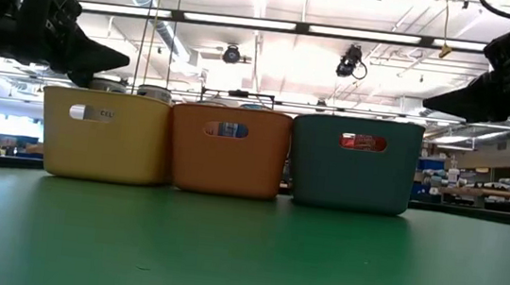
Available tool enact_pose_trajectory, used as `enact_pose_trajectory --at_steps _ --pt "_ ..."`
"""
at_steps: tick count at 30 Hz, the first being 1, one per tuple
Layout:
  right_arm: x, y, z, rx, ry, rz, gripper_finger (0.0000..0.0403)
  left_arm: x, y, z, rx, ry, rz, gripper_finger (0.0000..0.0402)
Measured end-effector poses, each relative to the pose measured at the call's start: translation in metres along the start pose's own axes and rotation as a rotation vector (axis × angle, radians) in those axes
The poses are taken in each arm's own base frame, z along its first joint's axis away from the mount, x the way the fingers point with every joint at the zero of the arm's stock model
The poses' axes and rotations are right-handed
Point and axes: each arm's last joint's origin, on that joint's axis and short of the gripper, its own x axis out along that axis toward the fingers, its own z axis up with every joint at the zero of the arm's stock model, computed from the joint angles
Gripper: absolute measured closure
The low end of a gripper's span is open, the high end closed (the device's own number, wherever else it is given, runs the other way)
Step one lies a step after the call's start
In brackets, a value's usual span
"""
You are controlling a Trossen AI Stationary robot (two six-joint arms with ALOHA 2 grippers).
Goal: Sort soda cans
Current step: Return to Home Position
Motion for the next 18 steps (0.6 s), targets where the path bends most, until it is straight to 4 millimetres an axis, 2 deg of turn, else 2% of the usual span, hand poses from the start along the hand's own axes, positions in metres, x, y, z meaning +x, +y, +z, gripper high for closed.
enact_pose_trajectory --at_steps 18 --pt "0.0001 -0.0001 0.0025 -0.002 -0.025 -0.001 0.0398 0.0 0.0 0.0013 -0.001 -0.014 0.001 0.0393"
